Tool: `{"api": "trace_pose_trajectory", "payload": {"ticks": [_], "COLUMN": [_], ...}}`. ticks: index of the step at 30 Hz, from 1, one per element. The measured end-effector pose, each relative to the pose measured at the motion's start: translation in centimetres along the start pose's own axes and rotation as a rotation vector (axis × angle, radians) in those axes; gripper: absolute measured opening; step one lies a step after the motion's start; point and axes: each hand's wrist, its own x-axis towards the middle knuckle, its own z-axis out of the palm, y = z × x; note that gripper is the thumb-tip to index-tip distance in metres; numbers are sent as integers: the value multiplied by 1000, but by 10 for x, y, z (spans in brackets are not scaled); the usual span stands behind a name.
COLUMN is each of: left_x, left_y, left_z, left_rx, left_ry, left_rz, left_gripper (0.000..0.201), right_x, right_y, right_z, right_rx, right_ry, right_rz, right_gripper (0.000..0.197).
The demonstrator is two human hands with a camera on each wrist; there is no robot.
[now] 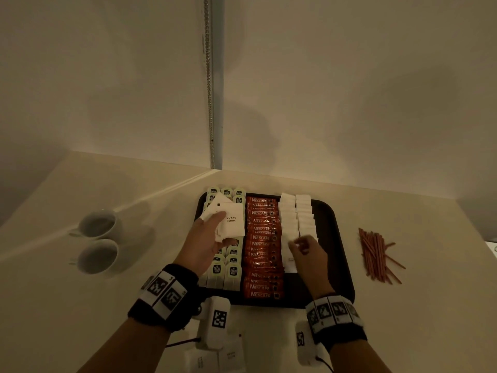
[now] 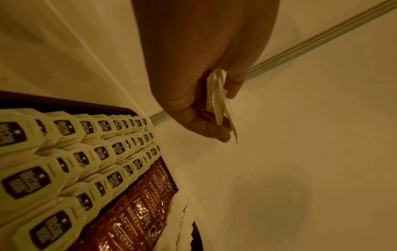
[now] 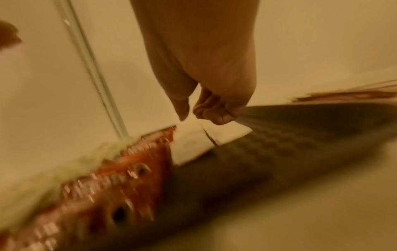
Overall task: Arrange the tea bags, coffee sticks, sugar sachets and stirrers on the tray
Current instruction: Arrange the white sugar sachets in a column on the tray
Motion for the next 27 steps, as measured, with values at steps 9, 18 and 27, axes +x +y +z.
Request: {"api": "trace_pose_trajectory", "payload": {"ticks": [9, 18, 27], "left_x": [-4, -8, -6], "left_y": [-4, -1, 1], "left_z": [10, 9, 6], "left_rx": [87, 107, 437], "left_ry": [-61, -117, -12], "left_rz": [33, 129, 242], "left_gripper": [25, 29, 38], "right_x": [-9, -14, -23], "right_y": [-116, -107, -98], "right_z": [2, -1, 2], "right_rx": [152, 930, 593], "right_ry": [-302, -565, -502], "right_rz": [-382, 85, -99], "right_gripper": [22, 15, 15]}}
